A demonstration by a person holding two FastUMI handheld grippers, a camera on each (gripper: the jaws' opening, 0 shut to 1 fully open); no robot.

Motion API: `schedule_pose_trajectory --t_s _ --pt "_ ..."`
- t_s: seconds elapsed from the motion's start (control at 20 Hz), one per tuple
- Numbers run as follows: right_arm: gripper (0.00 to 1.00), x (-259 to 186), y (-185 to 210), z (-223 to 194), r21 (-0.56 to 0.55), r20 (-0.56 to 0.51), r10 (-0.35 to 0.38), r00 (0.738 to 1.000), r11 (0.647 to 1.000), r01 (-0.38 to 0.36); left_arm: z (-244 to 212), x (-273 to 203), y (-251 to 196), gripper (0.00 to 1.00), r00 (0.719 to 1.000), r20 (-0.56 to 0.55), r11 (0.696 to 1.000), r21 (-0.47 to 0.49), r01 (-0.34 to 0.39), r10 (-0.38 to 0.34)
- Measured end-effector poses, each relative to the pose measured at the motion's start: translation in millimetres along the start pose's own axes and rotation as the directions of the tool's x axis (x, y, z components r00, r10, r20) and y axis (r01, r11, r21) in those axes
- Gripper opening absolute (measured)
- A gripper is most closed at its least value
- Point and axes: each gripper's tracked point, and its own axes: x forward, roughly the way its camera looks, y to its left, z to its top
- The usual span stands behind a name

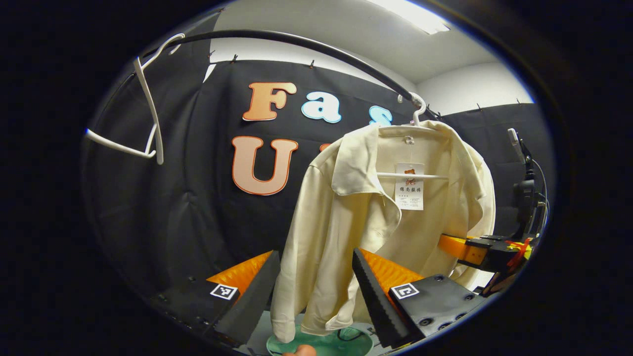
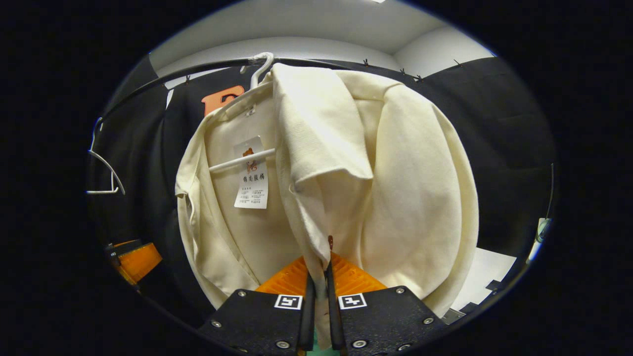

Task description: Grasp the clothes on the hanger with both hands and then place them into the laundry hamper below.

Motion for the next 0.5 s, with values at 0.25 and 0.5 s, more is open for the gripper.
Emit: schedule_pose_trajectory --t_s 0.25,0.5 --pt "0.10 -28.0 -3.3 27.5 -0.039 0.057 -0.012 0.998 0.999 0.014 9.3 10.5 -15.3 0.96 0.999 0.010 0.999 0.007 0.042 -0.043" --pt "0.08 -42.3 -6.2 39.0 -0.059 0.065 -0.004 0.998 0.998 0.008 16.2 31.1 -52.7 0.97 0.989 0.010 0.988 -0.030 0.151 -0.151"
